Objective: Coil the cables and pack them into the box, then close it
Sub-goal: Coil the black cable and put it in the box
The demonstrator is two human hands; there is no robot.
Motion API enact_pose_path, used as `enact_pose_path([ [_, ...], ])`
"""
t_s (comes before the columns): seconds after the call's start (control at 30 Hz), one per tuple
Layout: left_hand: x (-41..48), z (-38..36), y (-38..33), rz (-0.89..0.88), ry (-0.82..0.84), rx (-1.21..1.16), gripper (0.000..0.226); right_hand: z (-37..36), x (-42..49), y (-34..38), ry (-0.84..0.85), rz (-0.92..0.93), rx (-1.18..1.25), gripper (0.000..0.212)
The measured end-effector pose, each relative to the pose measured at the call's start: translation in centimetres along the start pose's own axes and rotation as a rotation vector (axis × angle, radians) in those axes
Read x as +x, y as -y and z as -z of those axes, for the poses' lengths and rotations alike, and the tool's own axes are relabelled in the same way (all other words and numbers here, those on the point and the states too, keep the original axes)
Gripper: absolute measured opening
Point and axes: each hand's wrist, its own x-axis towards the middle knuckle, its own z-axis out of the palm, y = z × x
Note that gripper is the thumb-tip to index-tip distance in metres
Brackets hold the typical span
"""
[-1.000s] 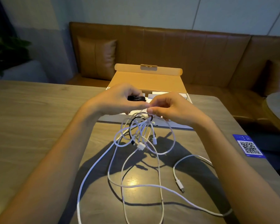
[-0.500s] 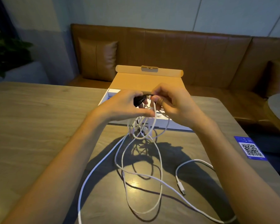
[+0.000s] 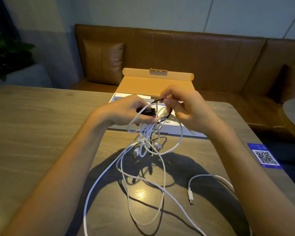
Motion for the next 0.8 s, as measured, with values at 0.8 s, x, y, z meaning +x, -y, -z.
enact_pose_path([
  [0.8,0.1,0.5,1.9,0.088,-0.02,0.129,0.021,0.4,-0.4,-2.0,0.138,-0.211,-0.17,0.005],
])
